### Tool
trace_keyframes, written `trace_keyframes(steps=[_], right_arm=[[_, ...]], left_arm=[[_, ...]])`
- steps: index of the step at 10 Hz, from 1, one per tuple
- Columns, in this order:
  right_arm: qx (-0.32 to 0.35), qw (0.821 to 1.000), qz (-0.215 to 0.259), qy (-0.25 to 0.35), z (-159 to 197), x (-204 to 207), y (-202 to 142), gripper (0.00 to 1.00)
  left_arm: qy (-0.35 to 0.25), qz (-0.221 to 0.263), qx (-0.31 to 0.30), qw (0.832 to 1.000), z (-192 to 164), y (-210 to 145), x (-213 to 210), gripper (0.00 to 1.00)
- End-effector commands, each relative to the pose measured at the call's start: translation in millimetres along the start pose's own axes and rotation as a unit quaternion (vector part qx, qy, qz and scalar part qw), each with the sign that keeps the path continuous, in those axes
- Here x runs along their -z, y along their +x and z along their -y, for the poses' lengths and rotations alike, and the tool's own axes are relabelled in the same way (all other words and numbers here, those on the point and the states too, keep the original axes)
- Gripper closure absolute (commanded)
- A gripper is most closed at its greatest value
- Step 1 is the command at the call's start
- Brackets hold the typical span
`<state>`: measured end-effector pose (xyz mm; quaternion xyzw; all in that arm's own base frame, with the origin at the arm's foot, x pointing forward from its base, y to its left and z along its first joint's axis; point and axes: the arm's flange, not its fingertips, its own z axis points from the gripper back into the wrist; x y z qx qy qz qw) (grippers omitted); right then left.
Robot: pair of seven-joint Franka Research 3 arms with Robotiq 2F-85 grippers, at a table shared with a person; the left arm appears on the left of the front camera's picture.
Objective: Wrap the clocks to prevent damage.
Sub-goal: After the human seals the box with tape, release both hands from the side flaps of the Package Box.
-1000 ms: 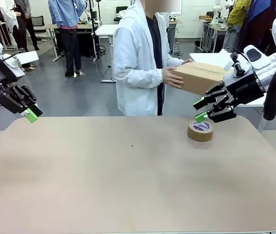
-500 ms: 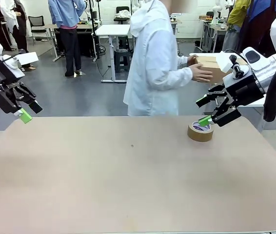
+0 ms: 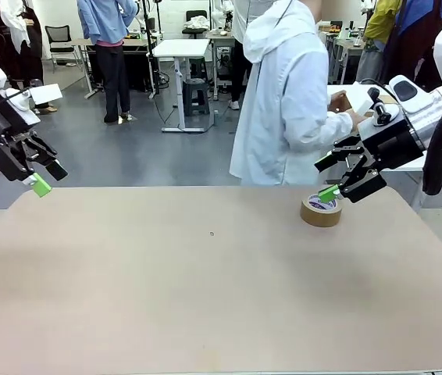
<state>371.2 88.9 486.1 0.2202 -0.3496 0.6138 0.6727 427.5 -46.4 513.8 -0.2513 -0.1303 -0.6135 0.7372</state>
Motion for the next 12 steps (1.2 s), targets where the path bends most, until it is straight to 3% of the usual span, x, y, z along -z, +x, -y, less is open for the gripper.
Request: trace_keyframes(steps=[1, 3, 5, 9, 12], right_arm=[[-0.004, 1.000, 0.000, 0.000, -0.3, 0.9, 0.4, 0.00], [0.000, 1.000, 0.000, 0.000, 0.0, 0.0, 0.0, 0.00], [0.041, 0.991, 0.080, 0.096, 37.9, -31.3, -3.8, 0.00], [0.004, 0.949, 0.199, 0.243, 85.1, -90.2, -36.0, 0.00], [0.023, 0.955, 0.235, 0.180, 84.6, -133.9, -78.1, 0.00]], left_arm=[[-0.004, 0.001, 0.008, 1.000, 0.9, 0.1, -0.6, 0.00], [0.000, 0.000, 0.000, 1.000, 0.0, 0.0, 0.1, 0.00], [0.003, 0.115, -0.004, 0.993, -20.7, -13.7, -15.0, 0.00], [0.010, 0.239, 0.002, 0.971, -38.5, -46.0, -47.4, 0.00], [0.019, 0.268, 0.015, 0.963, -19.8, -84.2, -111.4, 0.00]])
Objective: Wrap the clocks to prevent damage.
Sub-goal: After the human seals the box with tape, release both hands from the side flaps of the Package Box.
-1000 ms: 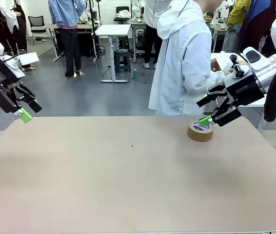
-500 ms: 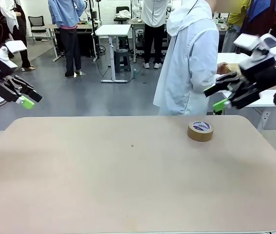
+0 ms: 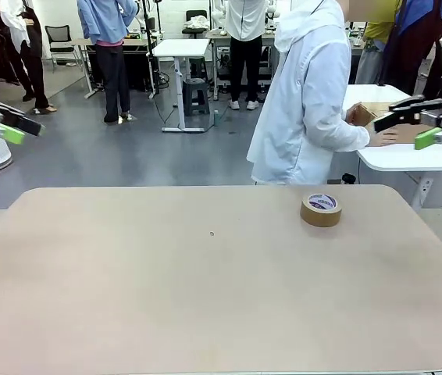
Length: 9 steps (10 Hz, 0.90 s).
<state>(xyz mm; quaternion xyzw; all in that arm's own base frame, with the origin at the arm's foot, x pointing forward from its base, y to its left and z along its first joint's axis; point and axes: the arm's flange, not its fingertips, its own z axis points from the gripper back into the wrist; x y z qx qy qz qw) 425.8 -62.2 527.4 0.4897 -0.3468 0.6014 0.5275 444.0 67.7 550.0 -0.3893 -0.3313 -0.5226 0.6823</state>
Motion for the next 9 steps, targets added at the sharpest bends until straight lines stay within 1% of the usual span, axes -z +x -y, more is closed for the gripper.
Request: trace_keyframes(steps=[1, 2, 4, 6, 7, 8, 9], right_arm=[[-0.001, 0.997, 0.037, -0.061, -11.6, -27.5, -14.0, 0.00], [0.000, 0.995, 0.046, -0.087, -21.8, -39.1, -22.4, 0.00], [0.005, 0.983, 0.064, -0.171, -42.6, -60.4, -32.8, 0.00], [-0.006, 0.979, 0.079, -0.190, -59.1, -72.5, -37.7, 0.00], [-0.004, 0.979, 0.080, -0.189, -57.6, -74.1, -40.4, 0.00], [0.011, 0.982, 0.072, -0.175, -54.6, -84.8, -38.6, 0.00], [0.011, 0.982, 0.072, -0.175, -54.6, -84.8, -38.6, 0.00]], left_arm=[[0.016, 0.013, 0.020, 1.000, 7.7, -3.9, -47.8, 0.00], [0.031, 0.019, 0.022, 0.999, 14.6, -8.7, -66.7, 0.00], [0.063, 0.016, 0.023, 0.998, 24.4, -19.6, -93.3, 0.00], [0.079, 0.021, 0.021, 0.996, 30.1, -30.4, -106.0, 0.00], [0.077, 0.015, 0.010, 0.997, 27.8, -32.4, -103.7, 0.00], [0.074, 0.028, 0.010, 0.997, 27.5, -27.0, -110.0, 0.00], [0.074, 0.028, 0.010, 0.997, 27.5, -27.0, -110.0, 0.00]])
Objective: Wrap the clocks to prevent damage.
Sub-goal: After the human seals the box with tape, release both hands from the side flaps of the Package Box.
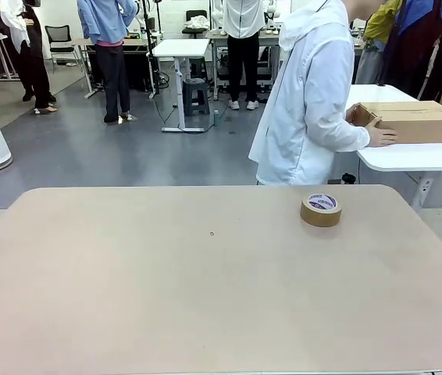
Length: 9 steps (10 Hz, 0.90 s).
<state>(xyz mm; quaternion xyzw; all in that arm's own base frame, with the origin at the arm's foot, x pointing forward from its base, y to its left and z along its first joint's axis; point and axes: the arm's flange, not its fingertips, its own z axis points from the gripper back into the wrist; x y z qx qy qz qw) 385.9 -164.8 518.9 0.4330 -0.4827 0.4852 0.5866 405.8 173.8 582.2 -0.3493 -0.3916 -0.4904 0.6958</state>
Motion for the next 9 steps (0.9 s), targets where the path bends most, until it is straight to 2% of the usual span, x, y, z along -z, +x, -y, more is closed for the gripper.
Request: trace_keyframes(steps=[1, 9], right_arm=[[0.001, 1.000, -0.002, 0.006, 4.1, 1.5, 1.2, 0.00], [0.001, 1.000, -0.002, 0.006, 4.1, 1.5, 1.2, 0.00]], left_arm=[[-0.001, 0.000, 0.003, 1.000, 0.5, 2.6, 0.4, 0.00], [-0.001, 0.000, 0.003, 1.000, 0.5, 2.6, 0.4, 0.00]])
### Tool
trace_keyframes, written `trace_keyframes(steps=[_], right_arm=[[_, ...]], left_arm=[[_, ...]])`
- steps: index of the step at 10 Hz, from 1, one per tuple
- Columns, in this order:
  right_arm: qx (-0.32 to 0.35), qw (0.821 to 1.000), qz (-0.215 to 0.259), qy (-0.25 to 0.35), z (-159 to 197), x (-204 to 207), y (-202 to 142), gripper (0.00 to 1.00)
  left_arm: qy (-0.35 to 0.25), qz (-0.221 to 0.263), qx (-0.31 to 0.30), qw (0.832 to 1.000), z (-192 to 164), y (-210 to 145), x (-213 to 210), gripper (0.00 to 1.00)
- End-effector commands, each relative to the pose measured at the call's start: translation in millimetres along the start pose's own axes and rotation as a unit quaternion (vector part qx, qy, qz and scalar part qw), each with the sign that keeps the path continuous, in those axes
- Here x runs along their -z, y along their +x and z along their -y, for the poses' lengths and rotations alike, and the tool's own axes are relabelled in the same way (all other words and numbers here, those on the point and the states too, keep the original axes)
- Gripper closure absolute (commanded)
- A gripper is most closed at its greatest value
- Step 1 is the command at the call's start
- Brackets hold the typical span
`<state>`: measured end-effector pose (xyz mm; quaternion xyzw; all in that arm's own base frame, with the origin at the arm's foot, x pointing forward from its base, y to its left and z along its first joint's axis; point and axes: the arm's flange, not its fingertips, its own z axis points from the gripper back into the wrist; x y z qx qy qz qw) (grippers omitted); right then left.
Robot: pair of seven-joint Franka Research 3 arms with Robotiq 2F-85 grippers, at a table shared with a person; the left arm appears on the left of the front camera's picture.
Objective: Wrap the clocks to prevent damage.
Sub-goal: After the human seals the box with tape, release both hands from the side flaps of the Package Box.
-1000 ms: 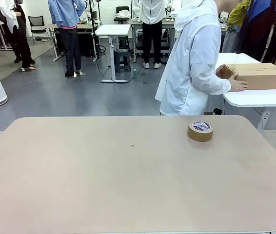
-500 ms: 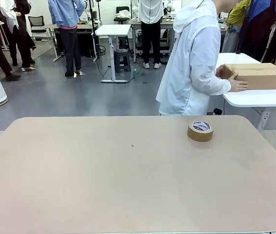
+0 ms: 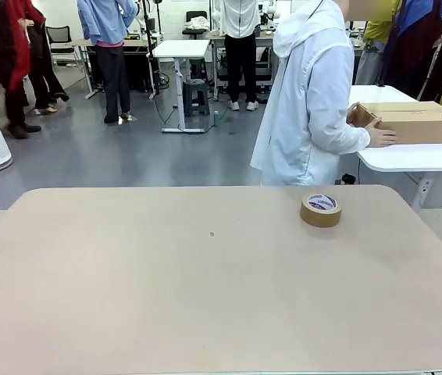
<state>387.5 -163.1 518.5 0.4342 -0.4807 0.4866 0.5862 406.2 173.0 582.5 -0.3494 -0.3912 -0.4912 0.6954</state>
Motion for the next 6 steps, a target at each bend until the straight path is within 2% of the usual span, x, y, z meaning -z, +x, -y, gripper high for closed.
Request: trace_keyframes(steps=[1, 6], right_arm=[[0.000, 1.000, -0.001, 0.003, 2.7, -0.5, 1.3, 0.00], [0.000, 1.000, -0.001, 0.003, 2.7, -0.5, 1.3, 0.00]], left_arm=[[0.000, 0.000, 0.002, 1.000, 0.6, 2.0, -0.3, 0.00], [0.000, 0.000, 0.002, 1.000, 0.6, 2.0, -0.3, 0.00]])
